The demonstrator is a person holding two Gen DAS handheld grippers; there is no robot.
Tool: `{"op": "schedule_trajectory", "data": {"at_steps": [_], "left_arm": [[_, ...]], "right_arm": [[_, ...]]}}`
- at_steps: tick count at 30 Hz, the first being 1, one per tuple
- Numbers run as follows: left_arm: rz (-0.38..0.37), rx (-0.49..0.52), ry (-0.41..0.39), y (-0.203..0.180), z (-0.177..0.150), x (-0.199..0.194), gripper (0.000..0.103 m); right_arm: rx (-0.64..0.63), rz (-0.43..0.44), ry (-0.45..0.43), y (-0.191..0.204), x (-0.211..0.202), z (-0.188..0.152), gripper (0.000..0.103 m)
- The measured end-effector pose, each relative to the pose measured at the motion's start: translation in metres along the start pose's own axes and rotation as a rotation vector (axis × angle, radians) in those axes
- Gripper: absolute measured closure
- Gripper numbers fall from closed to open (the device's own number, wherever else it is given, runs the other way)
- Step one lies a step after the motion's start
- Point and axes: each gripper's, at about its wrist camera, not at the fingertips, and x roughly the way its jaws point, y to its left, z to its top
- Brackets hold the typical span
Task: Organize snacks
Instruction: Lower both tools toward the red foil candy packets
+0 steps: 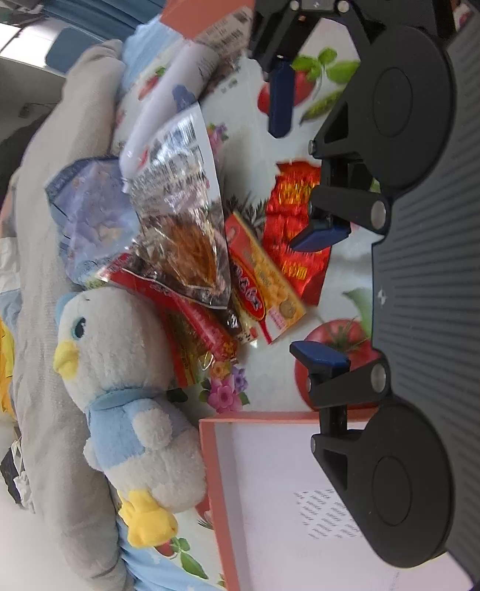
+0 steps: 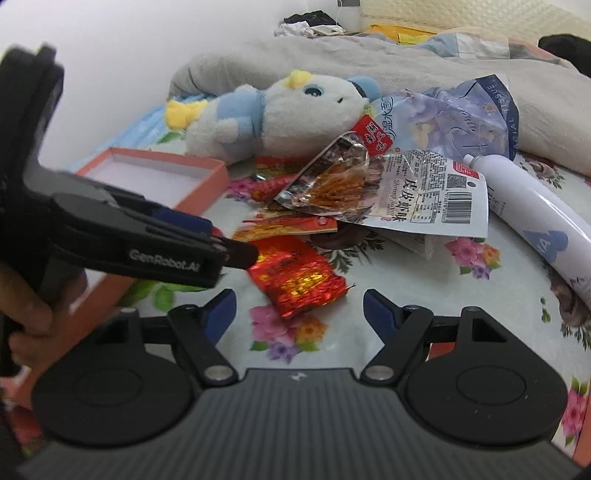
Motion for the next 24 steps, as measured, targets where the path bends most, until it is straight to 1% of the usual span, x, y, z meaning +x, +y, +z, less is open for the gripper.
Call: {"op": "schedule_trajectory", "data": {"at_steps": [4,9,10,12,16,21,24], "left_arm": [[0.017,0.017,0.028,0.003,0.005,0.015,0.044],[0.022,0.055,0.023,0.001,0.008,0.023,0.044],[0.022,0.062,0.021,0.001,0.009,0.023,0.044],[0.025,0.075,0.021,0.0,0.01,0.023,0.044],[0.051,0.129,0.017,-0.005,0.01,0.024,0.044],[0.08,0.21,0.014,-0.016,0.012,0.025,0.044],[0.082,0.254,0.009,-0.022,0.014,0.028,0.047]], "right_arm": [[-0.028,-0.001,-0.005,-0.003,0.016,0.003,0.025],[-0.08,0.002,-0.001,0.005,0.032,0.003,0.026],[-0.083,-0.001,0.001,0.006,0.034,0.003,0.028],[-0.08,-0.01,-0.008,0.007,0.034,0.003,0.036],[-0.067,-0.004,-0.021,0.007,0.034,0.001,0.036],[-0.072,0.003,-0.026,0.008,0.033,0.0,0.041],[-0.077,0.004,-0.023,0.008,0.032,0.0,0.042]]}}
